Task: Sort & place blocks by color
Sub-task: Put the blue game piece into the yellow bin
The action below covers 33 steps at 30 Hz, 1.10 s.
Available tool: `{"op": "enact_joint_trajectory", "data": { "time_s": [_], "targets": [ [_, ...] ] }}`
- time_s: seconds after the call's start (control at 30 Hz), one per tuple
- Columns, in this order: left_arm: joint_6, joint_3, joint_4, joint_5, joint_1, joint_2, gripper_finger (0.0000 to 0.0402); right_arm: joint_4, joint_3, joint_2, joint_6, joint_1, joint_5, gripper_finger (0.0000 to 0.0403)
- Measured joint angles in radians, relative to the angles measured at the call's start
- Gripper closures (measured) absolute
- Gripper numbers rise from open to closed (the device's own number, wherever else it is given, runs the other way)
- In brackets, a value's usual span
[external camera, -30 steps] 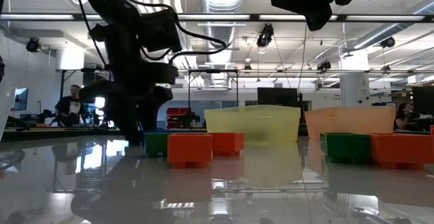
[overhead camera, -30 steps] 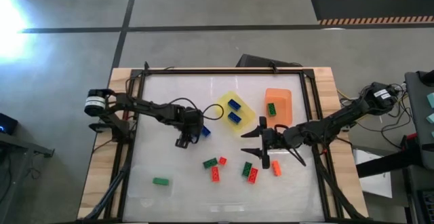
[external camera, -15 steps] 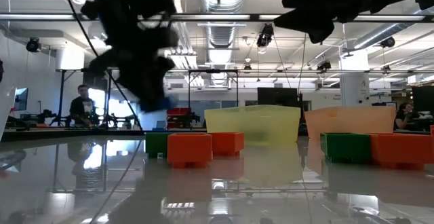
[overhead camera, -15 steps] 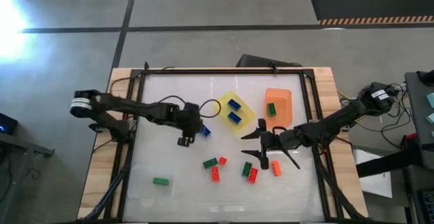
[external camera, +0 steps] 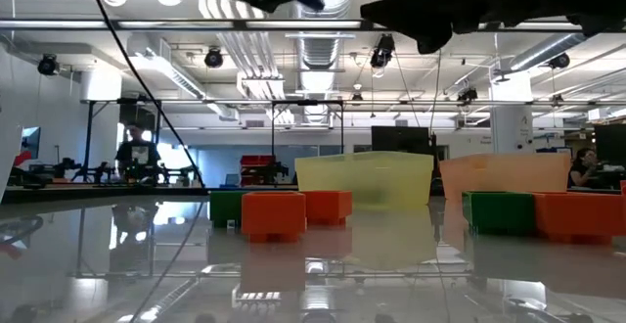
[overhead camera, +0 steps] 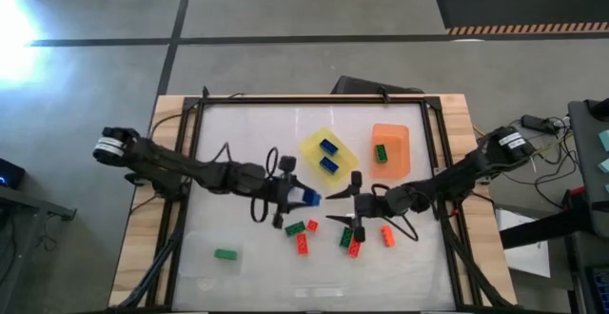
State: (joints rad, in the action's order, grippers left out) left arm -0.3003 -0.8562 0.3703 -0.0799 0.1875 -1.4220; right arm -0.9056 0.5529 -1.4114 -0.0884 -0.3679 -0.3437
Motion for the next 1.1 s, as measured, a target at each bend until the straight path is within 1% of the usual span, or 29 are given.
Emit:
{"op": "enact_joint_trajectory", "data": {
  "time_s": [0.27, 0.53, 0.93, 1.1],
  "targets": [
    [0.007, -0.001, 0.210, -0.006, 0.018, -0.090, 0.0262, -0.005, 0.016, 0.028, -0.003, 0.000, 0.002, 0.0179],
    [0.009, -0.001, 0.319, -0.013, 0.019, -0.155, 0.0261, 0.003, 0.035, 0.042, -0.031, -0.001, -0.016, 0.0178],
    [0.009, -0.001, 0.345, -0.014, 0.019, -0.159, 0.0261, -0.013, 0.043, 0.041, -0.082, -0.001, -0.032, 0.0178],
    [0.008, -0.001, 0.346, -0.047, 0.016, -0.160, 0.0261, -0.016, 0.045, 0.041, -0.131, -0.001, -0.118, 0.0179]
  ]
}}
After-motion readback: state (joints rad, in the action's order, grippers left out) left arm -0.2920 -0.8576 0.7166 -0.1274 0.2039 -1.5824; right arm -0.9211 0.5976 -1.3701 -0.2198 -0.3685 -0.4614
